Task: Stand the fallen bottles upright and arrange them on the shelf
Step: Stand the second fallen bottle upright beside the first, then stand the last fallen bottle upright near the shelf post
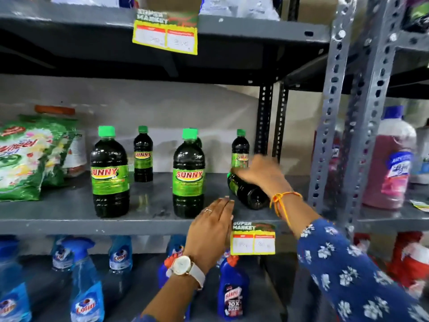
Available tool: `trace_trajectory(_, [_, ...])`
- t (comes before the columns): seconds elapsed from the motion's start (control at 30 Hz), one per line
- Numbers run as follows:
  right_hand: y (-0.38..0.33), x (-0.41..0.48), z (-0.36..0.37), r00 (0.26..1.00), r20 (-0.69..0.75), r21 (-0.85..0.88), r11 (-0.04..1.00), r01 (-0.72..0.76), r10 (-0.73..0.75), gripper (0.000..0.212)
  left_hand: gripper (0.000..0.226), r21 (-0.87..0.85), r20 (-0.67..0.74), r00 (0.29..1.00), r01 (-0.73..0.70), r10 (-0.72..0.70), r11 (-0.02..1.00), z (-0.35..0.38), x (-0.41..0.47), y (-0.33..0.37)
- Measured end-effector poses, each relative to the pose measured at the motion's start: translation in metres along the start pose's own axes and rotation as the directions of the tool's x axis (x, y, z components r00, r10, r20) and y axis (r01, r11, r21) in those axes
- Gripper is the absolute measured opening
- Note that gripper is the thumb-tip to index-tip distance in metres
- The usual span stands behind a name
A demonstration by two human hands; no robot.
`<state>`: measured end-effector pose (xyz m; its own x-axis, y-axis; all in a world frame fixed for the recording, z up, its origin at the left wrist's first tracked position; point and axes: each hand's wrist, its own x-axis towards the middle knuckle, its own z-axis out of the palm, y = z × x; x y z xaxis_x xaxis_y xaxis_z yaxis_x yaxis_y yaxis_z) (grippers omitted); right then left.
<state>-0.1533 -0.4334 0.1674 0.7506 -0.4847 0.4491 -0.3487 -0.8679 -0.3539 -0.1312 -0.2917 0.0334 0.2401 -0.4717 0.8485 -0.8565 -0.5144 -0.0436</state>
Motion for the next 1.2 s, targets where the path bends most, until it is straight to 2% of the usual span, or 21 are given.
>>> trace_trajectory(0.07, [0.002, 0.002, 0.015, 0.994, 0.107, -0.185, 0.982, 0.023, -0.003, 0.077, 0.030, 0.050, 0.005, 1.000, 0.026, -0.026, 0.998, 0.010, 0.001, -0.001])
trace_trajectory(0.13, [0.006, 0.004, 0.025, 0.988, 0.155, -0.282, 0.957, 0.071, -0.027, 0.067, 0.021, 0.109, -0.012, 1.000, 0.007, -0.006, 0.994, 0.015, -0.002, -0.002])
trace_trajectory(0.2, [0.013, 0.005, 0.029, 0.990, 0.128, -0.267, 0.960, 0.087, -0.054, 0.051, 0.020, 0.134, -0.041, 0.999, -0.009, 0.015, 0.991, 0.017, -0.003, -0.004])
trace_trajectory(0.27, [0.024, 0.005, 0.032, 0.996, 0.078, -0.112, 0.993, 0.041, -0.032, 0.048, 0.021, 0.145, -0.087, 0.996, -0.008, 0.020, 0.989, 0.021, -0.004, -0.005])
trace_trajectory(0.33, [0.038, 0.003, 0.033, 0.999, 0.024, 0.145, 0.989, -0.037, 0.034, 0.048, 0.022, 0.145, -0.127, 0.992, -0.003, 0.021, 0.989, 0.025, -0.004, -0.004])
trace_trajectory(0.43, [0.056, -0.003, 0.039, 0.997, -0.073, 0.478, 0.878, 0.009, 0.029, 0.046, 0.016, 0.152, -0.159, 0.987, -0.007, 0.031, 0.988, 0.029, -0.004, -0.005])
trace_trajectory(0.5, [0.062, -0.009, 0.040, 0.994, -0.106, 0.591, 0.802, 0.087, -0.030, 0.045, 0.014, 0.147, -0.158, 0.987, -0.010, 0.033, 0.989, 0.030, -0.005, -0.006])
trace_trajectory(0.63, [0.070, -0.014, 0.046, 0.989, -0.091, 0.664, 0.732, 0.150, -0.120, 0.060, 0.015, 0.143, -0.173, 0.984, -0.007, 0.032, 0.990, 0.029, -0.006, -0.003])
trace_trajectory(0.8, [0.072, -0.020, 0.042, 0.987, 0.029, 0.693, 0.715, 0.092, -0.155, 0.069, 0.020, 0.157, -0.193, 0.981, 0.009, 0.022, 0.988, 0.037, -0.009, -0.003])
trace_trajectory(0.9, [0.073, -0.019, 0.043, 0.990, 0.020, 0.680, 0.728, 0.087, -0.136, 0.079, 0.023, 0.158, -0.183, 0.983, 0.015, 0.014, 0.987, 0.038, -0.010, -0.004])
trace_trajectory(0.97, [0.075, -0.017, 0.044, 0.990, 0.031, 0.696, 0.714, 0.079, -0.140, 0.073, 0.022, 0.156, -0.188, 0.982, 0.028, 0.002, 0.987, 0.038, -0.010, -0.003])
trace_trajectory(1.07, [0.079, -0.015, 0.045, 0.981, 0.099, 0.786, 0.618, 0.025, -0.166, 0.057, 0.018, 0.158, -0.189, 0.982, 0.037, -0.007, 0.987, 0.036, -0.009, -0.001])
trace_trajectory(1.13, [0.079, -0.015, 0.044, 0.974, 0.127, 0.846, 0.533, -0.007, -0.188, 0.060, 0.017, 0.167, -0.185, 0.983, 0.042, -0.011, 0.985, 0.036, -0.009, 0.000])
trace_trajectory(1.2, [0.079, -0.013, 0.047, 0.979, 0.125, 0.831, 0.556, -0.015, -0.161, 0.074, 0.017, 0.172, -0.184, 0.983, 0.049, -0.017, 0.984, 0.037, -0.008, 0.000])
